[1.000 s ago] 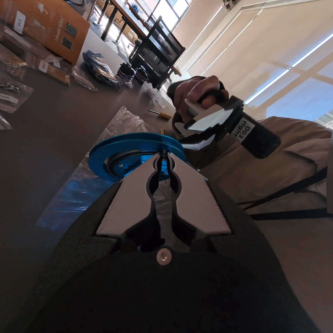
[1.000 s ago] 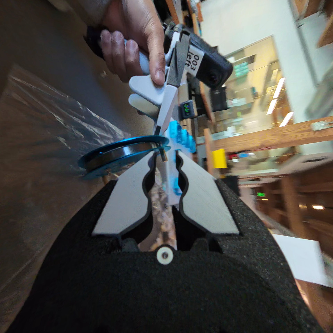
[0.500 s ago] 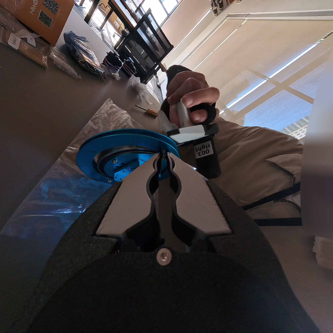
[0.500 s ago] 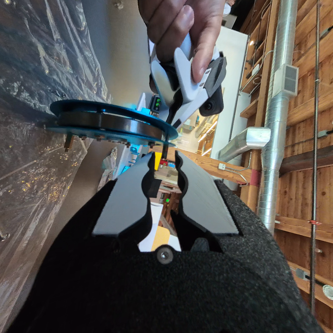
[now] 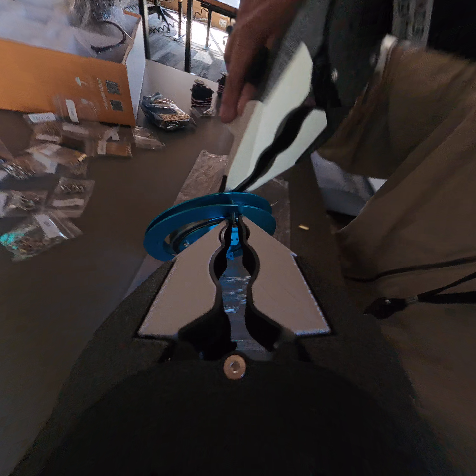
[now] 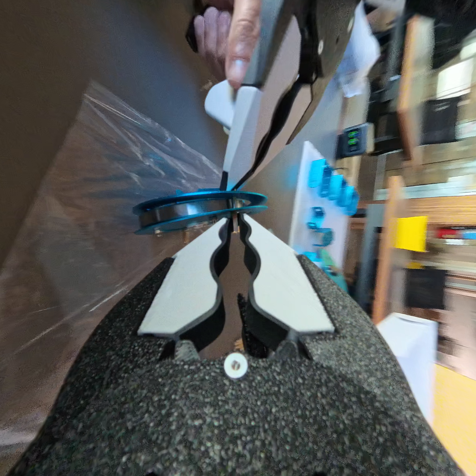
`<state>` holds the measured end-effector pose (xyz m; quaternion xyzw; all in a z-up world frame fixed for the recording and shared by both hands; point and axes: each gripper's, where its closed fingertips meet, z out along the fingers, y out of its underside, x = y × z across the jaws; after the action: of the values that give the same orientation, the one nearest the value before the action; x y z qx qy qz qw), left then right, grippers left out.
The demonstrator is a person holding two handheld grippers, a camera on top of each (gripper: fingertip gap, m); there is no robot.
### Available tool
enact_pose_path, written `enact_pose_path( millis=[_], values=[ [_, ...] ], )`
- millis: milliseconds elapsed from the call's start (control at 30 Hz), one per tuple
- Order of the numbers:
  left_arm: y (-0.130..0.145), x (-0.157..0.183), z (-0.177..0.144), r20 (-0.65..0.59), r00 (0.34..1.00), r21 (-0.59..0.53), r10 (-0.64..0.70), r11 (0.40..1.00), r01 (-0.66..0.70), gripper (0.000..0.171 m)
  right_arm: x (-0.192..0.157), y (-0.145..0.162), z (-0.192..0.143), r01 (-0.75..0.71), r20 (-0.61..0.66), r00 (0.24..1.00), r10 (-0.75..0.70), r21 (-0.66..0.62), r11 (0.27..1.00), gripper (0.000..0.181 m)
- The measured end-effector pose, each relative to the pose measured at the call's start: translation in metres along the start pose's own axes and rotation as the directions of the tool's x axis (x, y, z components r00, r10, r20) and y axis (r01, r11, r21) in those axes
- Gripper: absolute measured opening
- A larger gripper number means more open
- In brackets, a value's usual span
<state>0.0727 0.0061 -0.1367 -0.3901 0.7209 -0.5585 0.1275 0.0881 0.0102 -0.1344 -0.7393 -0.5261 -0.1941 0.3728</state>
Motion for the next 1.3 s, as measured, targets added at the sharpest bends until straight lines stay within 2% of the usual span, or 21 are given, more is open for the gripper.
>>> enact_pose_path(
  millis=[67, 133, 267, 400, 467, 567, 600, 667, 700, 733, 800, 833, 867, 933, 967, 1000, 1067, 1100, 1133, 1200, 1300],
  values=[
    [0.0, 0.0, 0.002, 0.069, 0.992, -0.027, 0.106, 0.994, -0.104, 0.003, -0.003, 0.002, -0.001, -0.114, 0.15, 0.982, 0.113, -0.001, 0.993, 0.005],
    [0.0, 0.0, 0.003, 0.138, 0.966, -0.062, 0.219, 0.975, -0.212, 0.002, -0.005, 0.003, 0.0, -0.252, 0.303, 0.919, 0.25, -0.034, 0.967, 0.005],
    [0.0, 0.0, 0.007, 0.273, 0.844, -0.168, 0.461, 0.887, -0.43, 0.001, -0.011, 0.005, -0.002, -0.466, 0.554, 0.687, 0.47, -0.16, 0.87, 0.004],
    [0.0, 0.003, 0.012, 0.351, 0.614, -0.326, 0.707, 0.707, -0.628, 0.001, -0.02, 0.005, -0.01, -0.565, 0.706, 0.333, 0.625, -0.382, 0.732, 0.004],
    [-0.001, 0.001, 0.012, 0.372, 0.472, -0.413, 0.799, 0.598, -0.687, 0.001, -0.02, 0.006, -0.012, -0.577, 0.707, 0.154, 0.69, -0.502, 0.644, 0.004],
    [-0.001, 0.004, 0.012, 0.338, 0.246, -0.521, 0.908, 0.398, -0.755, 0.002, -0.023, 0.003, -0.016, -0.536, 0.646, -0.196, 0.738, -0.701, 0.471, 0.003],
    [0.0, 0.005, 0.013, 0.323, 0.191, -0.541, 0.927, 0.347, -0.766, 0.001, -0.025, 0.002, -0.018, -0.507, 0.629, -0.276, 0.727, -0.738, 0.445, 0.003],
    [-0.001, 0.007, 0.013, 0.305, 0.113, -0.569, 0.946, 0.276, -0.774, 0.002, -0.029, 0.001, -0.021, -0.469, 0.621, -0.348, 0.702, -0.764, 0.443, 0.004],
    [0.0, 0.006, 0.013, 0.305, 0.117, -0.571, 0.945, 0.28, -0.772, 0.002, -0.03, 0.0, -0.021, -0.474, 0.632, -0.345, 0.694, -0.756, 0.452, 0.003],
    [0.0, 0.005, 0.011, 0.318, 0.164, -0.549, 0.934, 0.322, -0.771, 0.002, -0.029, 0.0, -0.021, -0.489, 0.65, -0.327, 0.686, -0.738, 0.466, 0.004],
    [-0.002, 0.004, 0.009, 0.355, 0.35, -0.443, 0.867, 0.486, -0.753, 0.003, -0.027, -0.001, -0.019, -0.545, 0.709, -0.239, 0.663, -0.663, 0.513, 0.005],
    [-0.002, 0.003, 0.007, 0.361, 0.451, -0.385, 0.817, 0.57, -0.726, 0.003, -0.024, -0.003, -0.016, -0.587, 0.75, -0.151, 0.643, -0.592, 0.552, 0.005],
    [-0.003, 0.001, 0.006, 0.356, 0.555, -0.324, 0.752, 0.656, -0.682, 0.002, -0.023, -0.002, -0.014, -0.615, 0.78, -0.03, 0.625, -0.508, 0.604, 0.006],
    [-0.003, 0.002, 0.005, 0.307, 0.756, -0.191, 0.578, 0.816, -0.546, 0.003, -0.018, 0.001, -0.007, -0.624, 0.77, 0.28, 0.574, -0.308, 0.718, 0.016],
    [-0.003, 0.002, 0.005, 0.26, 0.84, -0.136, 0.477, 0.879, -0.457, 0.003, -0.015, 0.001, -0.006, -0.598, 0.731, 0.427, 0.532, -0.214, 0.773, 0.022],
    [-0.003, 0.001, 0.005, 0.227, 0.895, -0.092, 0.383, 0.924, -0.372, 0.003, -0.013, 0.0, -0.005, -0.562, 0.673, 0.556, 0.488, -0.128, 0.817, 0.024],
    [-0.004, 0.0, 0.004, 0.151, 0.966, -0.023, 0.21, 0.978, -0.209, 0.002, -0.008, 0.007, 0.002, -0.422, 0.45, 0.804, 0.389, -0.03, 0.906, 0.034],
    [-0.004, -0.001, 0.004, 0.114, 0.983, -0.001, 0.144, 0.989, -0.145, 0.002, -0.006, 0.01, 0.003, -0.336, 0.32, 0.892, 0.318, -0.001, 0.942, 0.039],
    [-0.005, -0.002, 0.003, 0.086, 0.993, 0.016, 0.084, 0.996, -0.086, 0.002, -0.004, 0.006, 0.0, -0.275, 0.211, 0.942, 0.262, 0.038, 0.961, 0.035],
    [-0.005, -0.002, 0.003, 0.026, 0.999, 0.034, -0.039, 0.999, 0.038, 0.002, -0.003, 0.006, -0.002, -0.178, -0.002, 0.984, 0.178, 0.031, 0.984, 0.025],
    [-0.004, 0.006, 0.005, -0.098, 0.979, 0.039, -0.18, 0.982, 0.184, 0.002, -0.003, 0.011, -0.003, 0.004, -0.247, 0.969, -0.021, -0.067, 0.998, 0.021]
  ],
)
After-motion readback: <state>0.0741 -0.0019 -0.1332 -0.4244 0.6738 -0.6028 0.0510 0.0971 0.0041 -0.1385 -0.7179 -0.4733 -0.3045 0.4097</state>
